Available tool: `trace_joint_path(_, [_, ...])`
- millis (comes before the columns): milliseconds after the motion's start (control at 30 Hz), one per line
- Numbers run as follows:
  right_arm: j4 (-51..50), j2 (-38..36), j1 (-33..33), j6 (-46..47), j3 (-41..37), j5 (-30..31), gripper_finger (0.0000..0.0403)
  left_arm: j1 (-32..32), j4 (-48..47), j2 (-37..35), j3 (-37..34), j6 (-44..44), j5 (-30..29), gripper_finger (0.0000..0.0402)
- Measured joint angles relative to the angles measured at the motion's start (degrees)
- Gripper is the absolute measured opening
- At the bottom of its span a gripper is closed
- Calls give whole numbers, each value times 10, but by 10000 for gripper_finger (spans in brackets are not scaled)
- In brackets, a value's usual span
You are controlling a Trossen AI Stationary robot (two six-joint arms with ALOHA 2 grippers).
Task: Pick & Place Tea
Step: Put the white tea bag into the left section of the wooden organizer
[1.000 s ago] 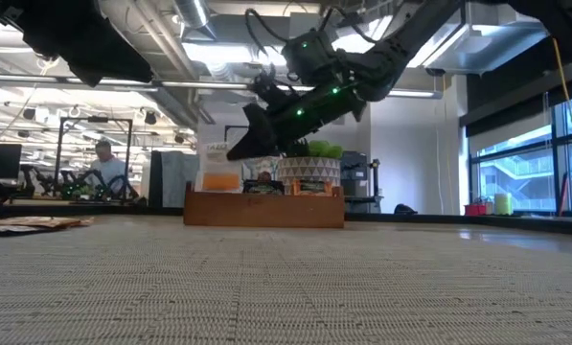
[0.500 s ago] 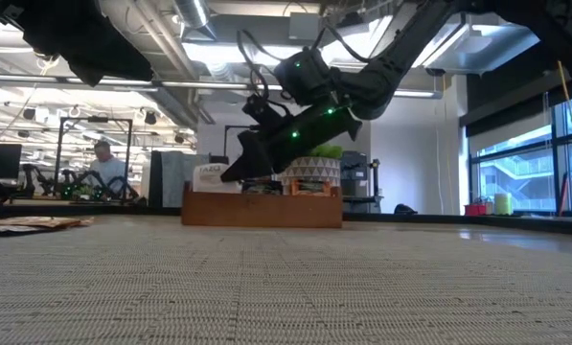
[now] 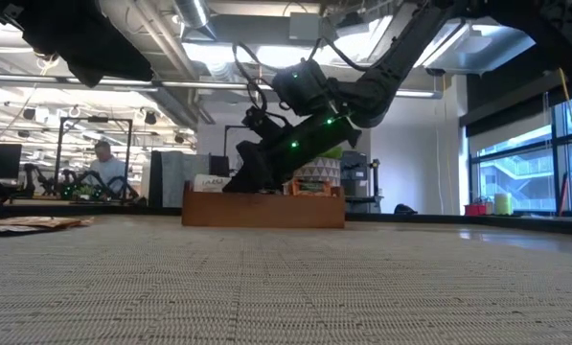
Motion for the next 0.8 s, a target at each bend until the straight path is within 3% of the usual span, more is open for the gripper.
trace_joint_path(300, [1,0,0,5,1,-2,22,0,0,0,0,-1,13,72])
trace_joint_path(600, [-3,-4,0,-10,28,-2,126,0,0,0,0,-1,15,73])
trace_joint_path(800, [-92,-24,0,-13,54,35,178,0,-1,0,0,-3,27,72])
